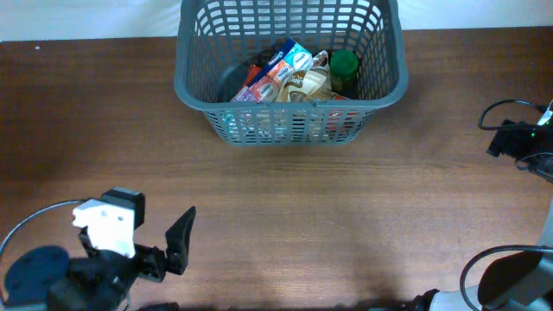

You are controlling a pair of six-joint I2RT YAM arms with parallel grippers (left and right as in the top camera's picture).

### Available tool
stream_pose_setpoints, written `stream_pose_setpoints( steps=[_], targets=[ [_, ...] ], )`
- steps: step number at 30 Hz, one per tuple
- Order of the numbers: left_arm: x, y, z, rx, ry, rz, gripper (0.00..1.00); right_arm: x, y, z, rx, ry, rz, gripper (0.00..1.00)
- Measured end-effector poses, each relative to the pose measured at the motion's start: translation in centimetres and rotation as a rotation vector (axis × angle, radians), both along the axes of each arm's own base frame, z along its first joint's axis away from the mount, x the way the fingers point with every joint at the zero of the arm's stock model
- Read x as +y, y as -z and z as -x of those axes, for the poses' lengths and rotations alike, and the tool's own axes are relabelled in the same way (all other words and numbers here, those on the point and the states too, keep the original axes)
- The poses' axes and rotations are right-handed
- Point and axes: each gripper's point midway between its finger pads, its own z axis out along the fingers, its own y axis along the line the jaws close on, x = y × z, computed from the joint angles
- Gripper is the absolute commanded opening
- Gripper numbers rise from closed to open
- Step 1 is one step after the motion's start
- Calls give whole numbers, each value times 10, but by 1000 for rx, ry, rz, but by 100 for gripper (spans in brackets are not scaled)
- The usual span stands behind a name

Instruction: Pack container

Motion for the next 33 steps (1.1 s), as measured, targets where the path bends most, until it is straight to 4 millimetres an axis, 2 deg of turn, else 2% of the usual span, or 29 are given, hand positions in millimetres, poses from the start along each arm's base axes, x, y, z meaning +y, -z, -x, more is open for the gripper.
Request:
stream_pose_setpoints(
  steps=[7, 10, 17, 25, 33],
  targets=[
    [0, 25, -25, -37, 35, -34, 99, 0, 0, 0, 0, 0, 0, 99],
    [0, 31, -29, -110, 39, -49, 99, 0, 0, 0, 0, 0, 0, 99],
    [-2, 26, -16, -327, 40, -82, 99, 0, 0, 0, 0, 0, 0, 99],
    [-12, 18, -15, -479, 89, -92, 99, 0, 0, 0, 0, 1, 0, 99],
    [-6, 3, -15, -674, 40, -104, 99, 0, 0, 0, 0, 0, 0, 99]
  ],
)
